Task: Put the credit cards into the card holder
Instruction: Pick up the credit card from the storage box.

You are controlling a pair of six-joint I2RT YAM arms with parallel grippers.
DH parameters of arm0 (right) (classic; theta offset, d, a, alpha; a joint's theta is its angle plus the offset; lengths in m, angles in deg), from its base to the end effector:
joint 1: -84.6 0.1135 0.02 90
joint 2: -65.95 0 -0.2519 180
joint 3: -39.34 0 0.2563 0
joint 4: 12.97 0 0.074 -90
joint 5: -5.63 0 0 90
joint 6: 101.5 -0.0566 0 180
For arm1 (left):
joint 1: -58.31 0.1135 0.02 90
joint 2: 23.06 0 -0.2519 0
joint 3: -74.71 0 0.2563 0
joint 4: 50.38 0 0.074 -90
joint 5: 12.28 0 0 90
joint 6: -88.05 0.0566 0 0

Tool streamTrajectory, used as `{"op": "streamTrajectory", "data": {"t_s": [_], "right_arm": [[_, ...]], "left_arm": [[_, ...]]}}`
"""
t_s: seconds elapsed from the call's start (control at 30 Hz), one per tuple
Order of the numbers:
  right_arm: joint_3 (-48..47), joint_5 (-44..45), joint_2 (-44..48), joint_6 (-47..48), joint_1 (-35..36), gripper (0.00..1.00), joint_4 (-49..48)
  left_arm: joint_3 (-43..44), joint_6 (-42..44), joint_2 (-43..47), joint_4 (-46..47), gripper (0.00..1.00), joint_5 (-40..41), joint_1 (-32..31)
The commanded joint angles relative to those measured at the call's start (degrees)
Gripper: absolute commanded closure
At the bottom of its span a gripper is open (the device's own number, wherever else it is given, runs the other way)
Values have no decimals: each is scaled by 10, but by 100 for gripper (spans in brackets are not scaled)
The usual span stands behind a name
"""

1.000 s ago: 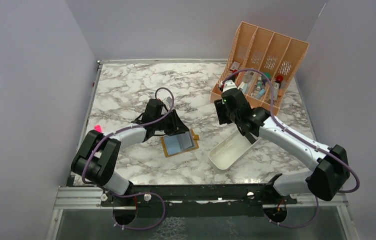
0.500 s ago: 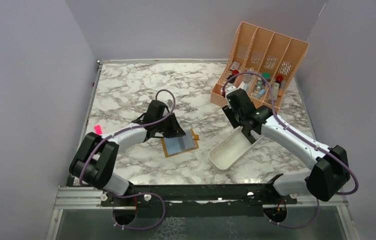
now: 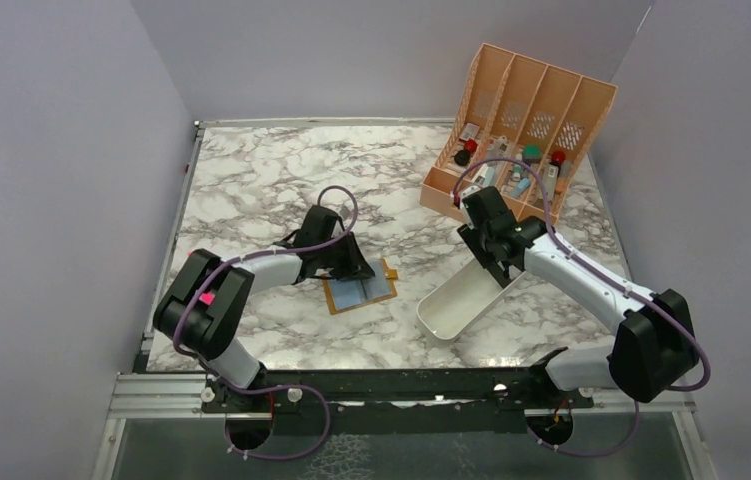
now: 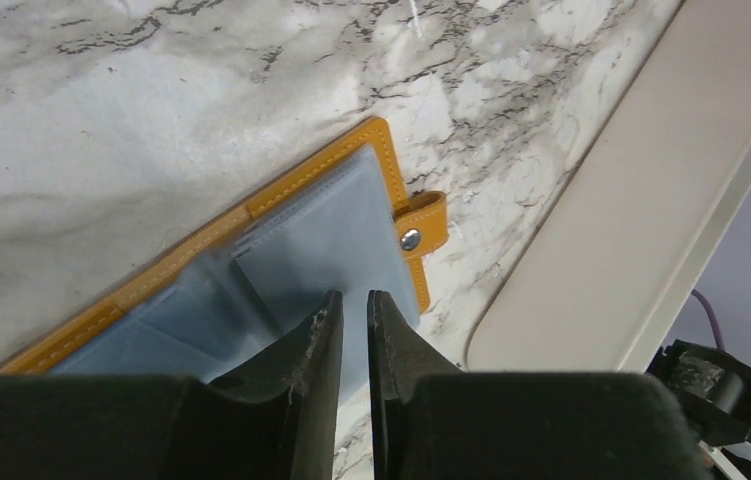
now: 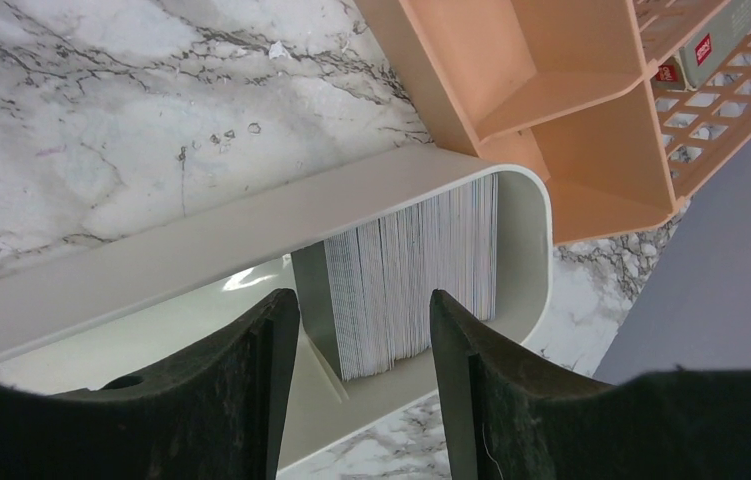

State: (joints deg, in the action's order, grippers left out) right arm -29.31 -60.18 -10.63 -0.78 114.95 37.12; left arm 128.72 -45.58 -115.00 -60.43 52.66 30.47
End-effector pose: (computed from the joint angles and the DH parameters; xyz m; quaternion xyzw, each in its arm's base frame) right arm 0.2550 0.1224 0.2166 -0.2757 0.9005 -0.1526 0.2997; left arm 0.2669 -0.1681 0.1146 -0.0481 0.9133 -0.3688 0.1658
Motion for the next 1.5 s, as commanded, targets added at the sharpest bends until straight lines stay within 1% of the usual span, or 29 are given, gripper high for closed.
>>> {"op": "streamTrajectory", "data": {"t_s": [0.0, 0.1, 0.2, 0.43, 0.5, 0.6, 0.83, 0.9, 1.0, 1.23, 1.47], "right_arm": [[7, 8, -13, 13, -2, 44, 9], [8, 6, -15, 14, -2, 43, 10], [11, 4, -22, 21, -2, 43, 14], [22, -18, -16, 36, -2, 43, 38], [26, -22, -13, 41, -2, 43, 37], [46, -3, -23, 51, -2, 43, 21], [61, 37, -57, 58, -2, 44, -20], [64, 59, -65, 60, -2, 47, -32], [68, 81, -65, 56, -2, 55, -40], [54, 86, -48, 45, -2, 68, -35], [43, 90, -32, 37, -2, 77, -24]], "left_arm": [[6, -2, 67, -12, 80, 6, -1], [16, 9, 120, -44, 77, 29, -2], [22, 22, 179, -88, 71, 64, -1], [8, 38, 296, -140, 68, 131, -1], [8, 41, 317, -150, 67, 139, 0], [13, 44, 336, -160, 67, 144, 0], [24, 51, 352, -179, 64, 152, -1], [21, 51, 357, -180, 64, 154, -1], [19, 54, 360, -184, 64, 156, -1], [17, 56, 357, -185, 64, 160, -1], [12, 54, 349, -178, 63, 155, -1]]}}
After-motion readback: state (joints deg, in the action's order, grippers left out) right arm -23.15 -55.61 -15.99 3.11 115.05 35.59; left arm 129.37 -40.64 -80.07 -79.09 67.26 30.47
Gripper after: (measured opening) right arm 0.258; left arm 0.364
